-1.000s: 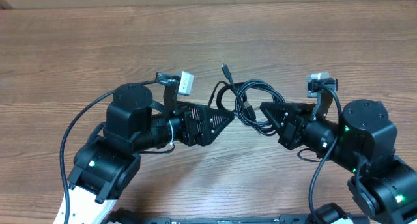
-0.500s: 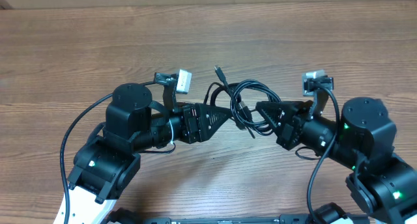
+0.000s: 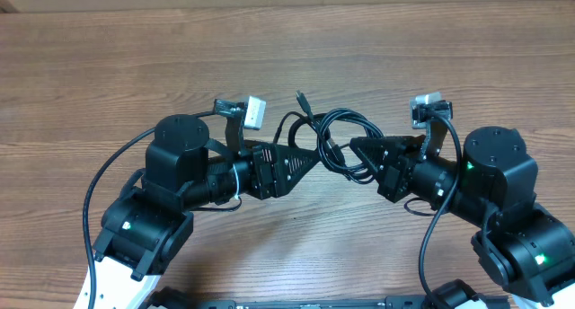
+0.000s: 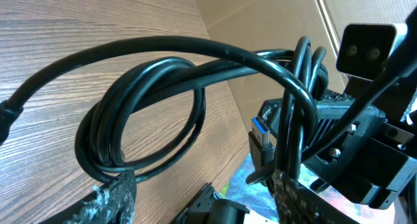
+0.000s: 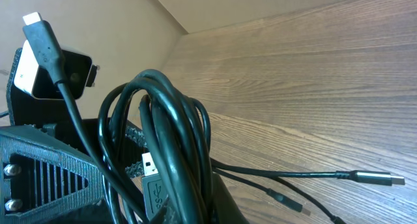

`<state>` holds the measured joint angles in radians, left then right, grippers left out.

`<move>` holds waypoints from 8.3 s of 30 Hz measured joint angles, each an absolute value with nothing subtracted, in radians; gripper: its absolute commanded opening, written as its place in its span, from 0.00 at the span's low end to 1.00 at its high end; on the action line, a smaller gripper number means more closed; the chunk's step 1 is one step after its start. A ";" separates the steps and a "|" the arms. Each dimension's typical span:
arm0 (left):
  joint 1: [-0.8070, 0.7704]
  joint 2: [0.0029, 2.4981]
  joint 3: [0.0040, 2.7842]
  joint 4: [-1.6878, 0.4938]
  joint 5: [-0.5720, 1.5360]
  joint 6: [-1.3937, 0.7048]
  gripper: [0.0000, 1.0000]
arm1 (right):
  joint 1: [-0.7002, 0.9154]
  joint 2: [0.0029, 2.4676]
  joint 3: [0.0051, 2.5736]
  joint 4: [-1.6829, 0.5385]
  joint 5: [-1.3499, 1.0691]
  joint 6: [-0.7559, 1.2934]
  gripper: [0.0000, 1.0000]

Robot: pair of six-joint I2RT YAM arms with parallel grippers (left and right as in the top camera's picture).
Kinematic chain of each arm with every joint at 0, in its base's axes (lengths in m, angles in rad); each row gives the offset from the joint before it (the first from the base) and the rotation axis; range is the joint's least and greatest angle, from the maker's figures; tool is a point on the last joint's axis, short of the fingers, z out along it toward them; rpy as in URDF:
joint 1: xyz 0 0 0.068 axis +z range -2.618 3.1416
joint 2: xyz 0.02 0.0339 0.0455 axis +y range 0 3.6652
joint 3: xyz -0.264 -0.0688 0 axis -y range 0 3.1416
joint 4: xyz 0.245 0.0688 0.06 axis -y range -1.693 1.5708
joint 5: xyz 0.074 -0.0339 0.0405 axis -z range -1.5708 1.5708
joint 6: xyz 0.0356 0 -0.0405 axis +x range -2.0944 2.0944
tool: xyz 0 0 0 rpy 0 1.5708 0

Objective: Untangle cables

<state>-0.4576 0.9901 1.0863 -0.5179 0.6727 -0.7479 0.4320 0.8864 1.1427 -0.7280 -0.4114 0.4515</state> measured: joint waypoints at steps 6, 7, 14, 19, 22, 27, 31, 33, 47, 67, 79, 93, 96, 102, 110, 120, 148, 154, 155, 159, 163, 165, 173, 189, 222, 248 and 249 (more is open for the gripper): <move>-0.458 0.990 1.086 -0.485 0.715 -0.742 0.75 | 0.432 0.887 1.143 -0.727 -0.395 0.448 0.04; -0.458 0.990 1.086 -0.482 0.725 -0.737 0.80 | 0.432 0.889 1.143 -0.727 -0.392 0.447 0.04; -0.458 0.990 1.086 -0.481 0.753 -0.730 0.78 | 0.432 0.891 1.143 -0.725 -0.385 0.448 0.04; -0.458 0.990 1.086 -0.502 0.725 -0.730 0.77 | 0.432 0.891 1.143 -0.719 -0.395 0.448 0.04; -0.458 0.990 1.086 -0.519 0.683 -0.730 0.76 | 0.432 0.891 1.143 -0.707 -0.410 0.447 0.04; -0.458 0.990 1.086 -0.520 0.630 -0.730 0.76 | 0.432 0.891 1.143 -0.704 -0.430 0.447 0.04; -0.458 0.990 1.086 -0.520 0.615 -0.730 0.75 | 0.432 0.891 1.143 -0.704 -0.438 0.447 0.04; -0.458 0.990 1.086 -0.519 0.611 -0.730 0.75 | 0.432 0.891 1.143 -0.704 -0.442 0.447 0.04; -0.458 1.063 1.086 -0.495 0.614 -0.757 0.70 | 0.432 0.893 1.143 -0.706 -0.441 0.444 0.04; -0.535 1.070 1.086 -0.425 0.597 -0.760 0.49 | 0.432 0.897 1.143 -0.701 -0.466 0.443 0.04; -0.542 1.074 1.087 -0.417 0.609 -0.788 0.04 | 0.432 0.906 1.142 -0.702 -0.467 0.443 0.04; -0.537 1.081 1.086 -0.426 0.605 -0.805 0.04 | 0.432 0.902 1.143 -0.740 -0.434 0.442 0.98; -0.512 1.081 1.086 -0.430 0.605 -0.834 0.04 | 0.432 0.902 1.143 -0.778 -0.403 0.440 1.00; -0.408 1.081 1.086 -0.465 0.601 -0.960 0.04 | 0.432 0.902 1.143 -0.810 -0.380 0.448 1.00; -0.341 1.081 1.086 -0.478 0.604 -1.156 0.04 | 0.432 0.902 1.143 -0.790 -0.373 0.503 0.96; -0.340 1.081 1.086 -0.478 0.637 -1.264 0.04 | 0.433 0.915 1.143 -0.777 -0.373 0.526 0.86; -0.340 1.083 1.086 -0.396 0.715 -1.281 0.04 | 0.432 1.098 1.143 -0.769 -0.363 0.525 0.75; -0.340 1.084 1.086 -0.350 0.730 -1.281 0.04 | 0.432 1.116 1.143 -0.760 -0.362 0.526 0.74; -0.340 1.085 1.086 -0.343 0.731 -1.280 0.04 | 0.432 1.118 1.143 -0.759 -0.363 0.527 0.74; -0.340 1.087 1.086 -0.335 0.735 -1.280 0.04 | 0.432 1.118 1.143 -0.748 -0.393 0.528 0.67; -0.340 1.087 1.086 -0.315 0.738 -1.276 0.04 | 0.430 1.121 1.143 -0.725 -0.442 0.550 0.61; -0.340 1.087 1.086 -0.304 0.739 -1.270 0.04 | 0.430 1.121 1.143 -0.724 -0.462 0.586 0.61; -0.329 1.083 1.087 -0.231 0.748 -1.224 0.04 | 0.419 1.132 1.141 -0.575 -0.596 0.797 0.34; -0.334 1.083 1.087 -0.239 0.798 -1.224 0.04 | 0.428 1.133 1.140 -0.426 -0.831 0.759 0.06; -0.228 1.083 1.086 -0.204 0.977 -1.141 0.04 | 0.426 1.077 1.143 -0.576 -0.606 0.581 0.70; -0.227 1.083 1.086 -0.202 0.997 -1.122 0.04 | 0.425 1.053 1.143 -0.453 -0.646 0.446 0.04; -0.227 1.083 1.086 -0.202 0.993 -1.122 0.04 | 0.425 1.053 1.143 -0.456 -0.648 0.442 0.04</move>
